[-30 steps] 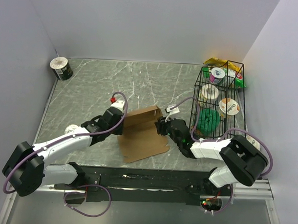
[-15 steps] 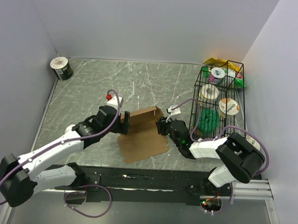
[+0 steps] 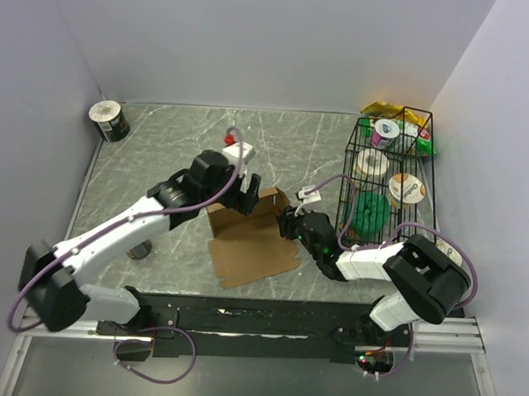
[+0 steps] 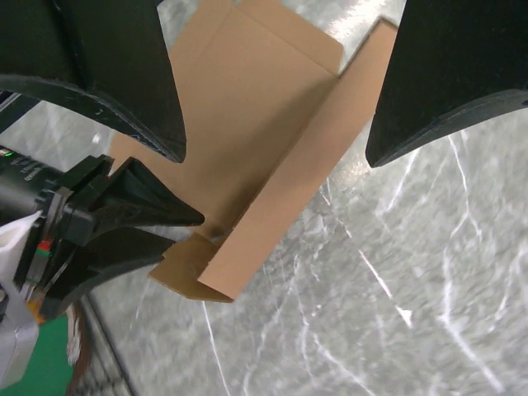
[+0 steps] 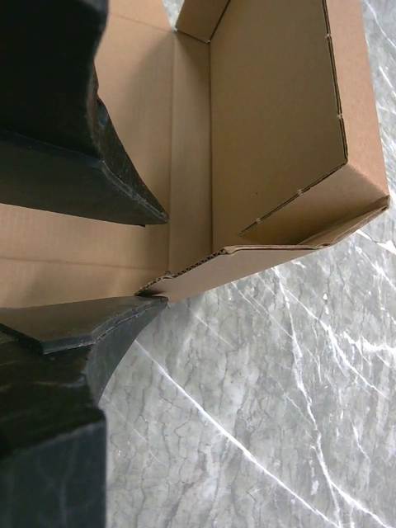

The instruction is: Fold the paper box

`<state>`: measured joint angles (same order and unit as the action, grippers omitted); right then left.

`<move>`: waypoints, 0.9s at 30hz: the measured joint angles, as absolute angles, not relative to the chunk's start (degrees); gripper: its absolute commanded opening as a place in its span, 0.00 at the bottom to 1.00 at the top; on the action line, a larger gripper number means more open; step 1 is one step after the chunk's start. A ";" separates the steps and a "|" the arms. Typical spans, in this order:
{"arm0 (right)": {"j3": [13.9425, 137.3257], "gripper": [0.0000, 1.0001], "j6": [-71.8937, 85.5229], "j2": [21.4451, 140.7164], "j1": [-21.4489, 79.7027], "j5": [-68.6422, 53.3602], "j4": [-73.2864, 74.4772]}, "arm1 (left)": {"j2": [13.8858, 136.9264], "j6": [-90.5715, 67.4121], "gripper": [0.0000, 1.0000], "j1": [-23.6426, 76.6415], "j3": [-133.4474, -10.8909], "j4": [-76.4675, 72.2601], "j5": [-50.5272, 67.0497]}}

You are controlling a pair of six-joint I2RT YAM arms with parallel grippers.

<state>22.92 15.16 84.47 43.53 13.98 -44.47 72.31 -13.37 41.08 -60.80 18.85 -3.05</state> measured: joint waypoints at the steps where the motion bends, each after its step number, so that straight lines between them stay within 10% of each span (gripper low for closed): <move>1: 22.92 0.47 15.16 84.47 43.53 13.91 -44.47 | 74.32 -11.86 0.93 41.08 -62.54 19.99 -2.13; 11: 21.21 0.47 15.84 84.47 43.53 13.04 -45.01 | 85.01 -2.61 0.67 37.76 -71.92 25.17 4.40; 27: 21.04 0.53 17.10 83.90 43.53 12.38 -44.45 | 88.79 -2.63 0.55 35.81 -69.08 22.02 7.94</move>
<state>21.04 17.10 83.90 43.53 12.38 -44.45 88.79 -2.63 35.81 -69.08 22.02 7.94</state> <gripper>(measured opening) 0.496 0.567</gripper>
